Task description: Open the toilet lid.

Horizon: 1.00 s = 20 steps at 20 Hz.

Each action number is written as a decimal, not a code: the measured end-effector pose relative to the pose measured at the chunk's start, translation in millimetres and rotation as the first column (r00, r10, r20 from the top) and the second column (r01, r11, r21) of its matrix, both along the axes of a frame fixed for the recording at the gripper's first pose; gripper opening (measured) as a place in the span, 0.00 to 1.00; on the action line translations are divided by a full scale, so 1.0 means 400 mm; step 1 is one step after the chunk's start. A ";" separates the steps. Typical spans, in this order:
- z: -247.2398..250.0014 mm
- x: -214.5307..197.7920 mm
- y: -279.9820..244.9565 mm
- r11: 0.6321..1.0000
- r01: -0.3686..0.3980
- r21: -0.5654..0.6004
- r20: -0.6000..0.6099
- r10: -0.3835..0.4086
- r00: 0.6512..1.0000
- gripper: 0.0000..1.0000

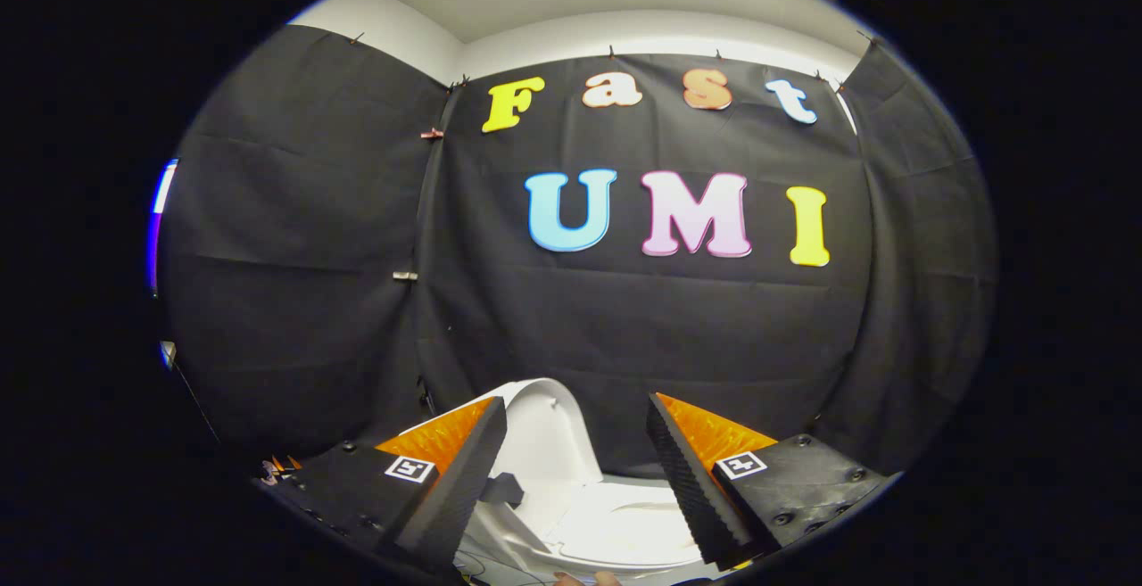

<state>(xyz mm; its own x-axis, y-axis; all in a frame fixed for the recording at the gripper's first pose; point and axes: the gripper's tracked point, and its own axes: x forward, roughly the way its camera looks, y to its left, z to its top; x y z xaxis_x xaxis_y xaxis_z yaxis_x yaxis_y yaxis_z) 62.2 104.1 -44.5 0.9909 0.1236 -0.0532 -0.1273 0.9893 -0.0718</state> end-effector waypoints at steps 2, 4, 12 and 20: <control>0.051 -0.035 -0.050 0.999 0.032 0.006 0.039 -0.032 0.999 0.98; 0.093 -0.070 -0.096 0.998 0.060 0.029 0.067 -0.062 0.996 0.98; 0.142 -0.176 -0.217 0.991 0.132 0.032 0.097 -0.135 0.986 0.97; 0.148 -0.184 -0.210 0.993 0.113 0.037 0.105 -0.117 0.988 0.97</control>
